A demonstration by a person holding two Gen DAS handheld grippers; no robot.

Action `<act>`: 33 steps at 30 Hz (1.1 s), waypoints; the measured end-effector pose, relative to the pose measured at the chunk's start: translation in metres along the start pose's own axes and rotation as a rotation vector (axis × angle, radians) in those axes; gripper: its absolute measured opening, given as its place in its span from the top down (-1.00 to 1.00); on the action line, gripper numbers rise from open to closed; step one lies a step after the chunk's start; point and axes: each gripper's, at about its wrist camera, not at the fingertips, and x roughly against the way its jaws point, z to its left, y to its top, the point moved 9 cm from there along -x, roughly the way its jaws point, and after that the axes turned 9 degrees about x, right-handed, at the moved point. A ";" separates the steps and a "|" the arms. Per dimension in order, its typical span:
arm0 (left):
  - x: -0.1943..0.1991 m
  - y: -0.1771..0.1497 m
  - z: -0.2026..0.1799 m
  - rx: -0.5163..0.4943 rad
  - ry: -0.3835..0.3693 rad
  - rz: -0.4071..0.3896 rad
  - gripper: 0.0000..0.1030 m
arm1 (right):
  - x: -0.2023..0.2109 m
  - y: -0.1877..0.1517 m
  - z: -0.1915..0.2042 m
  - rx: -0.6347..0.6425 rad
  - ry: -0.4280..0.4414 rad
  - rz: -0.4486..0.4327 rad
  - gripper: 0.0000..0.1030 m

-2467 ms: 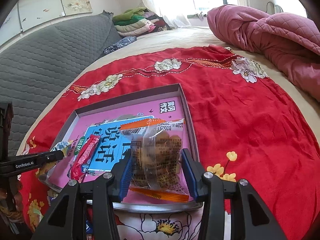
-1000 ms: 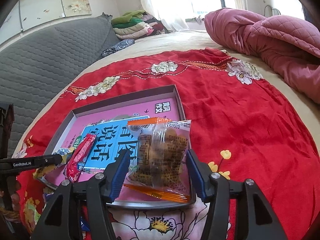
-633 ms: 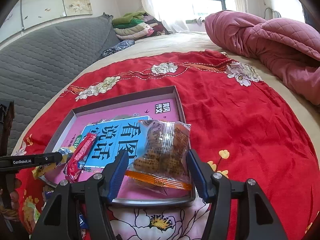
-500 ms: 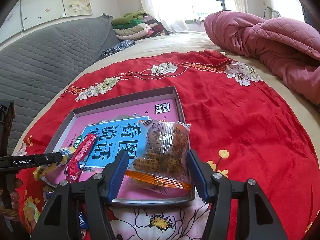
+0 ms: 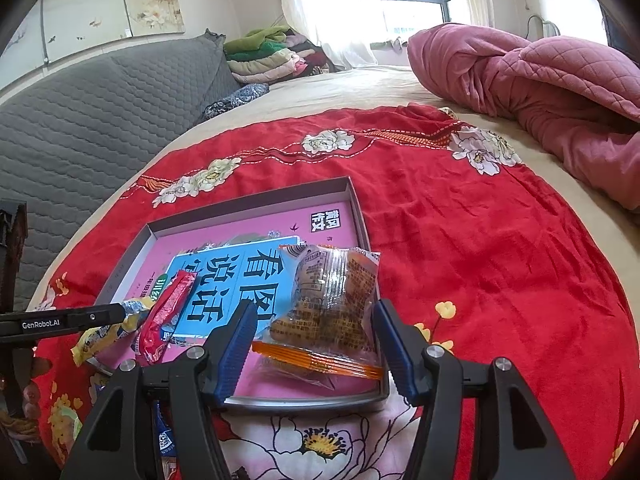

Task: Organize snacks
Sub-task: 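Open the left tool and right tool, releasing both snacks on the tray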

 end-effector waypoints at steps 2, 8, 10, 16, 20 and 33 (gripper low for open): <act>0.001 0.000 0.001 0.000 0.002 -0.003 0.14 | 0.001 0.000 0.000 -0.001 0.000 -0.002 -0.17; 0.008 0.001 0.003 0.000 0.013 -0.020 0.14 | 0.004 0.001 0.001 0.001 0.000 -0.006 -0.18; 0.011 0.002 0.004 0.002 0.010 -0.025 0.11 | 0.005 0.001 0.000 -0.001 0.000 -0.008 -0.19; 0.019 0.003 0.002 0.004 0.000 -0.035 0.02 | 0.009 0.003 0.001 -0.003 0.000 -0.015 -0.25; 0.024 0.002 -0.001 0.001 -0.005 -0.038 0.01 | 0.011 0.004 0.003 -0.002 0.001 -0.019 -0.25; 0.043 0.002 -0.011 -0.013 -0.024 -0.062 -0.10 | 0.025 0.009 0.006 -0.001 0.000 -0.038 -0.30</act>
